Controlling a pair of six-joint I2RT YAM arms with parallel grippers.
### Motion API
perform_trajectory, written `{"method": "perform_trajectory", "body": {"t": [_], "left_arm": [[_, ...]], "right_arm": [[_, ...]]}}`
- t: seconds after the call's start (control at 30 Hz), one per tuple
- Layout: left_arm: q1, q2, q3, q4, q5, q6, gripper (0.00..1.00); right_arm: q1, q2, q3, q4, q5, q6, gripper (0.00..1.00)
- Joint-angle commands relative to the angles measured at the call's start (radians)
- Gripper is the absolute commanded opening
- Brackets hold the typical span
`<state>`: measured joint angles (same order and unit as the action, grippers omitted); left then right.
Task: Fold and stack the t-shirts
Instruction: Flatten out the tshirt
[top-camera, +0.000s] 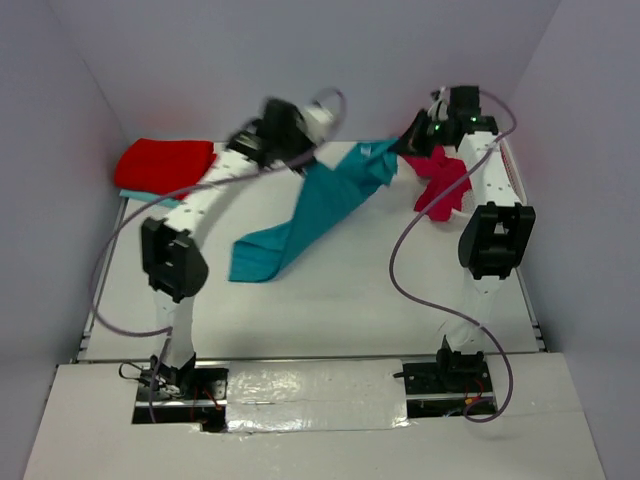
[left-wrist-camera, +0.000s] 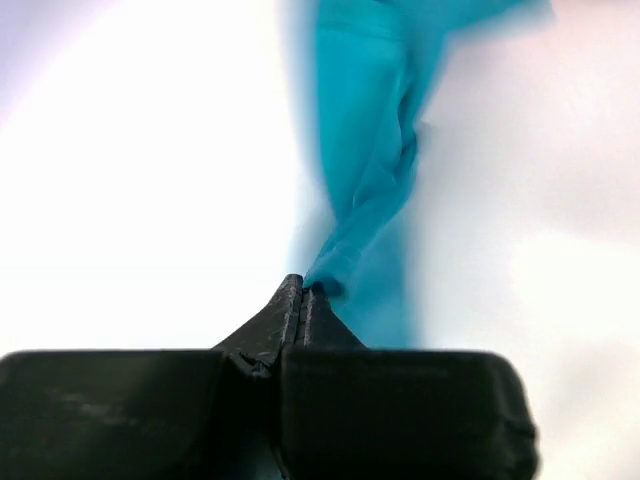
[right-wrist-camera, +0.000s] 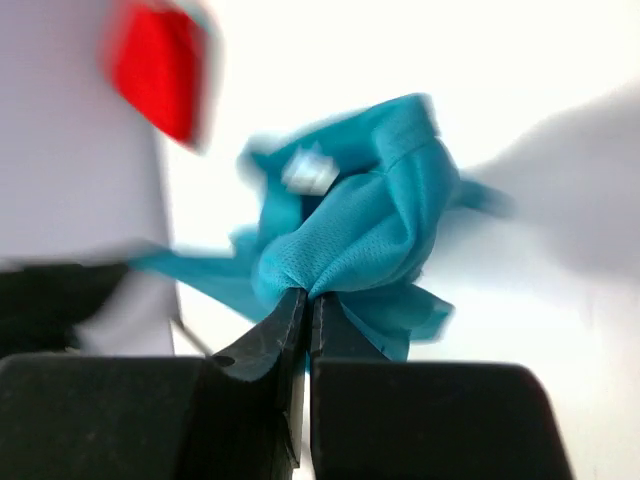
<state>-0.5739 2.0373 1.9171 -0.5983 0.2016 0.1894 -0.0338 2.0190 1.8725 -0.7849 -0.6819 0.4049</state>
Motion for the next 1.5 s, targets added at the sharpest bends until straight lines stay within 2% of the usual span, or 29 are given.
{"method": "perform_trajectory", "body": {"t": [0.0,0.07,0.1,0.17,0.23,0.33,0.37,0.43,0.47,0.53,0.57,0.63,0.73,0.8,0.9,1.0,1.03,1.1,1.13,1.17,1.2,1.23,1.27,1.3,1.33,1.37,1.4,1.43,1.47], "left_arm": [[0.248,-0.225,0.314,-0.115,0.073,0.074,0.00],[0.355,-0.305,0.300,-0.060,0.094,0.081,0.00],[0.383,-0.327,0.292,-0.013,0.097,0.076,0.00],[0.466,-0.363,0.298,-0.005,0.133,0.052,0.00],[0.512,-0.388,0.289,-0.001,0.179,0.038,0.00],[0.597,-0.454,0.217,-0.001,0.196,0.064,0.00],[0.641,-0.486,0.201,-0.011,0.202,0.073,0.00],[0.666,-0.529,0.154,-0.034,0.203,0.134,0.00],[0.678,-0.590,0.073,-0.041,0.199,0.157,0.00],[0.687,-0.656,-0.016,-0.047,0.196,0.217,0.00],[0.695,-0.711,-0.088,-0.082,0.193,0.232,0.00],[0.716,-0.776,-0.175,-0.136,0.197,0.269,0.00],[0.743,-0.837,-0.295,-0.259,0.176,0.315,0.00],[0.753,-0.848,-0.351,-0.306,0.142,0.321,0.00],[0.775,-0.835,-0.426,-0.240,0.105,0.285,0.00],[0.775,-0.741,-0.408,-0.134,0.105,0.214,0.00],[0.775,-0.651,-0.345,-0.114,0.107,0.193,0.00],[0.773,-0.539,-0.252,-0.054,0.116,0.136,0.00],[0.769,-0.420,-0.134,-0.029,0.124,0.116,0.00],[0.766,-0.357,-0.068,-0.008,0.127,0.073,0.00],[0.760,-0.295,0.015,0.011,0.125,0.055,0.00],[0.749,-0.160,0.210,0.021,0.121,0.041,0.00],[0.744,-0.087,0.318,0.020,0.113,0.004,0.00],[0.743,-0.025,0.535,0.022,0.104,-0.011,0.00],[0.743,0.074,0.621,0.052,0.096,-0.031,0.00],[0.741,0.101,0.673,0.089,0.078,-0.065,0.00],[0.740,0.101,0.657,0.142,0.052,-0.073,0.00],[0.740,0.042,0.596,0.296,0.039,-0.085,0.00],[0.740,-0.006,0.524,0.378,0.030,-0.084,0.00]], "right_arm": [[-0.044,0.052,0.366,-0.086,-0.100,0.103,0.00],[-0.074,0.061,0.485,-0.094,-0.122,0.170,0.00],[-0.081,0.050,0.488,-0.080,-0.139,0.195,0.00],[-0.092,0.021,0.440,-0.038,-0.172,0.221,0.00],[-0.090,-0.041,0.390,-0.045,-0.168,0.178,0.00],[-0.092,-0.164,0.230,-0.115,-0.108,0.056,0.00],[-0.092,-0.202,0.121,-0.122,-0.094,0.029,0.00],[-0.097,-0.328,-0.002,-0.110,-0.077,-0.020,0.00],[-0.095,-0.424,-0.136,-0.094,-0.076,-0.027,0.00],[-0.095,-0.523,-0.266,-0.054,-0.062,-0.026,0.00],[-0.095,-0.572,-0.383,-0.048,-0.065,-0.029,0.00],[-0.092,-0.698,-0.516,-0.089,-0.053,-0.069,0.00],[-0.092,-0.850,-0.660,-0.177,-0.007,-0.104,0.00],[-0.087,-0.927,-0.725,-0.206,-0.030,-0.103,0.00],[-0.072,-0.939,-0.786,-0.206,-0.056,-0.077,0.00],[-0.071,-0.798,-0.681,-0.139,-0.050,-0.072,0.00],[-0.071,-0.746,-0.573,-0.123,-0.050,-0.071,0.00],[-0.064,-0.541,-0.419,-0.091,-0.057,-0.048,0.00],[-0.060,-0.463,-0.215,-0.094,-0.079,-0.037,0.00],[-0.048,-0.269,-0.064,-0.126,-0.084,-0.023,0.00],[-0.038,-0.153,0.100,-0.210,-0.093,-0.012,0.00],[-0.037,-0.038,0.515,-0.252,-0.105,0.014,0.00],[-0.046,0.204,0.745,-0.272,-0.126,0.076,0.00],[-0.061,0.301,0.998,-0.138,-0.218,0.300,0.00],[-0.077,0.373,1.001,-0.006,-0.272,0.431,0.00],[-0.087,0.356,0.931,0.173,-0.310,0.553,0.00],[-0.087,0.307,0.704,0.518,-0.326,0.645,0.00],[-0.083,0.185,0.597,0.673,-0.305,0.740,0.00],[-0.075,0.140,0.540,0.737,-0.263,0.718,0.00]]}}
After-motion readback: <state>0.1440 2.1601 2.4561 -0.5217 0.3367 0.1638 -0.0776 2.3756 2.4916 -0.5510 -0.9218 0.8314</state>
